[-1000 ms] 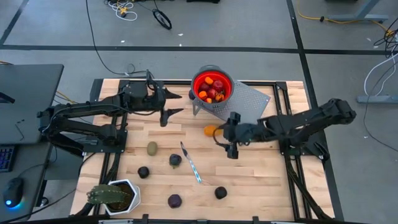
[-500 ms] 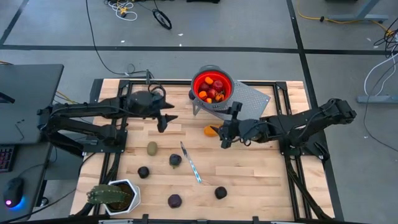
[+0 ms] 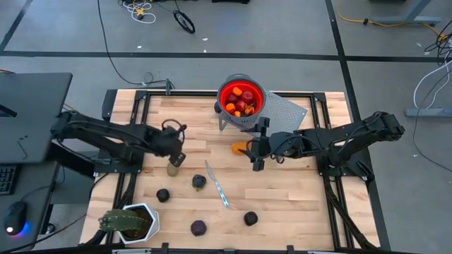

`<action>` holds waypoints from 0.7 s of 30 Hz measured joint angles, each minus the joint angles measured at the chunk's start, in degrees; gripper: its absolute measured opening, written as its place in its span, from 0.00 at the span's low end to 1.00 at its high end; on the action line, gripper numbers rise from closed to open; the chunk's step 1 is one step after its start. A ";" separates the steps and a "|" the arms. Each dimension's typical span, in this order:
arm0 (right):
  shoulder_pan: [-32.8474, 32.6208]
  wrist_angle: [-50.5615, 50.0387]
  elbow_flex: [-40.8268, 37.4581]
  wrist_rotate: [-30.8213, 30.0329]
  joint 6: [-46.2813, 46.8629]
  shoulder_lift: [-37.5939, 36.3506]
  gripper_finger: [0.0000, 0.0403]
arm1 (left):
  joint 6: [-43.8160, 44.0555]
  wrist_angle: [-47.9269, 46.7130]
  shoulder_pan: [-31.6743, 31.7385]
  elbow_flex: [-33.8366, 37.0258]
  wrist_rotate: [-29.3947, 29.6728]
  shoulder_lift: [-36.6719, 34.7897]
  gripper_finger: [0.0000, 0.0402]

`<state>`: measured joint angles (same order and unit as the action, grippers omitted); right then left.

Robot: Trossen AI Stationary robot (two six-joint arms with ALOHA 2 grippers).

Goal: Pick & Place Fruit
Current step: Put the kiwi into the red strainer bowl

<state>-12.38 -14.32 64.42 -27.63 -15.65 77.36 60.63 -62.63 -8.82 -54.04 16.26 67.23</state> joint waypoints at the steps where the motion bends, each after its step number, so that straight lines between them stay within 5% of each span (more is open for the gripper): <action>1: 0.00 -0.01 0.00 1.10 0.21 0.00 0.79 | 2.18 -1.60 -0.53 0.04 -0.63 1.23 0.65; 12: -0.92 -10.53 0.00 7.18 4.68 -0.02 0.79 | 9.88 0.87 -2.21 0.07 -6.49 11.76 0.66; 21: -5.31 -16.57 0.00 7.21 5.90 -0.02 0.79 | 15.56 1.53 -3.09 2.61 -10.06 14.62 0.83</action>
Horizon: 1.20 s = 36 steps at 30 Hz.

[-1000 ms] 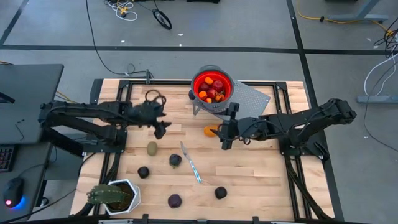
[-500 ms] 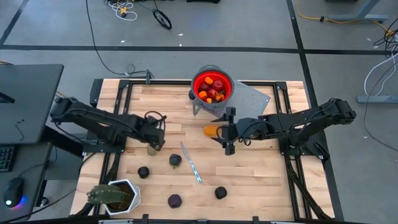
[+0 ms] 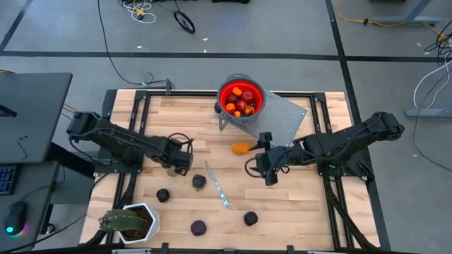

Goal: Pick & Place Fruit
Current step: Put the kiwi into the red strainer bowl

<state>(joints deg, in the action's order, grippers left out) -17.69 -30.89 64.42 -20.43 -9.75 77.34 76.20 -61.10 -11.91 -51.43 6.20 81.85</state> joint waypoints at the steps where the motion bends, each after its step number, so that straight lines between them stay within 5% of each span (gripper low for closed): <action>1: -0.52 -0.29 0.00 0.00 0.14 0.00 0.79 | 0.95 0.23 -0.26 0.58 -0.02 -0.05 0.86; 12: -4.70 -3.04 0.00 0.06 -0.58 0.00 0.79 | 11.88 10.20 -2.65 7.00 -1.27 -0.20 0.96; 20: -6.41 -6.95 -2.80 0.05 0.11 -0.27 0.79 | 17.52 17.65 -4.26 11.80 -0.39 -0.20 0.86; 31: -6.88 -5.87 -4.33 -0.44 5.47 -0.34 0.79 | 11.04 20.00 -4.26 12.25 0.76 -0.20 0.57; 36: -7.58 -4.51 -4.33 -0.46 7.78 -0.35 0.79 | 3.39 19.86 -3.77 10.77 4.87 -0.20 0.55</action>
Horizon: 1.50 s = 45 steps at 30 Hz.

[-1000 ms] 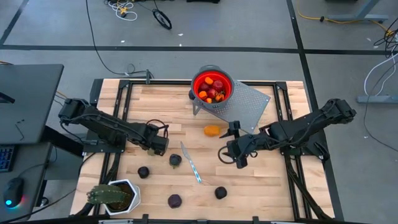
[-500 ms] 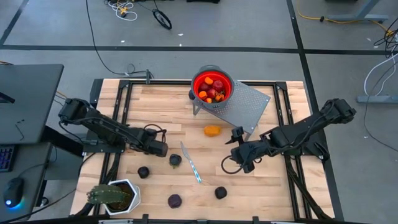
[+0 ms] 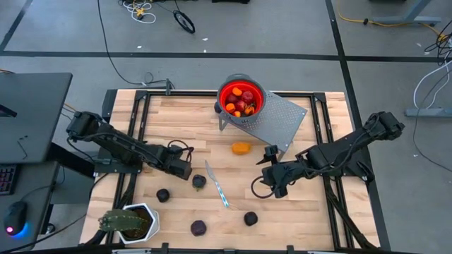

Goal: Pick & Place Fruit
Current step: Put the kiwi into the red strainer bowl, then put the mangosteen into the red strainer bowl

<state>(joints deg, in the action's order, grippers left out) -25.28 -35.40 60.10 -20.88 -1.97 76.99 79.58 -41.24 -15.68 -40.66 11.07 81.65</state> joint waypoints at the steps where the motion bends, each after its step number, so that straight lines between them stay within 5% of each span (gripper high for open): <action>1: -0.02 0.32 0.00 0.00 0.05 0.00 0.79 | -2.41 -0.09 0.55 -0.91 1.27 0.00 0.55; 6: 0.00 1.37 0.00 0.00 0.27 0.00 0.79 | -17.60 -0.60 6.02 -8.98 7.97 -1.86 0.58; 10: 0.00 1.34 0.00 0.00 1.18 0.00 0.79 | -32.21 1.09 9.41 -19.71 20.58 -2.64 0.58; 15: 0.00 1.44 0.00 0.00 1.56 -0.02 0.79 | -54.80 15.33 13.32 -30.61 30.99 -2.75 0.55; 22: 0.22 2.94 0.00 -0.02 -2.42 -0.02 0.79 | -69.79 35.97 23.52 -32.27 23.65 -1.81 0.59; 32: 2.36 13.72 0.00 -0.04 -11.50 -0.02 0.79 | -71.84 41.55 34.95 -32.16 4.69 6.07 0.62; 45: 9.18 21.92 0.00 -0.07 -10.44 -0.01 0.79 | -82.28 39.18 38.09 -32.19 0.25 6.54 0.83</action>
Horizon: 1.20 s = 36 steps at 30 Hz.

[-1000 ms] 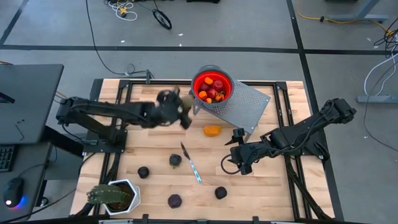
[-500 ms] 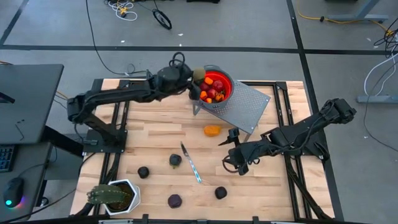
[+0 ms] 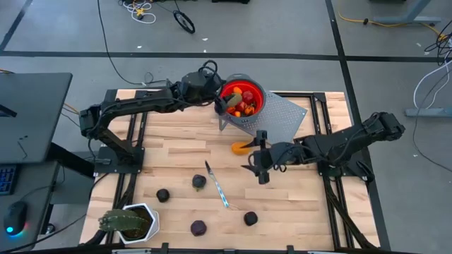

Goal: Pick & Place Fruit
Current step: Put the mangosteen into the red strainer bowl

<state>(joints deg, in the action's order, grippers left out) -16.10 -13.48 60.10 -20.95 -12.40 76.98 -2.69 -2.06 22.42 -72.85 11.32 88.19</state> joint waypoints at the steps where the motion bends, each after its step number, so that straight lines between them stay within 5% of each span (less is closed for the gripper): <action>1: 0.24 0.30 0.00 -0.02 0.45 -0.01 0.79 | -1.00 -1.39 0.44 0.04 2.15 -0.54 0.83; 5: 0.72 1.20 0.00 -0.27 1.51 0.01 0.79 | -0.59 -3.56 3.99 -0.03 6.90 -2.77 0.82; 17: 0.22 -0.09 0.02 -2.97 7.04 0.01 0.79 | 13.96 -12.76 20.23 0.06 -12.51 -0.03 0.64; 25: -0.09 -1.50 0.02 -2.97 6.99 0.01 0.79 | 12.48 -14.51 19.14 -0.01 -7.04 3.93 0.56; 30: -0.07 -1.42 0.02 -2.99 5.93 0.01 0.79 | 5.43 -15.79 18.51 -0.01 1.85 3.75 0.52; 36: -0.07 -1.31 0.02 -2.99 4.94 0.01 0.79 | -0.99 -19.09 17.48 -0.01 5.55 3.64 0.45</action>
<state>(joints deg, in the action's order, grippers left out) -16.16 -14.79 60.12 -23.94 -7.47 76.99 -3.69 -21.15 39.90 -72.86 16.87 91.83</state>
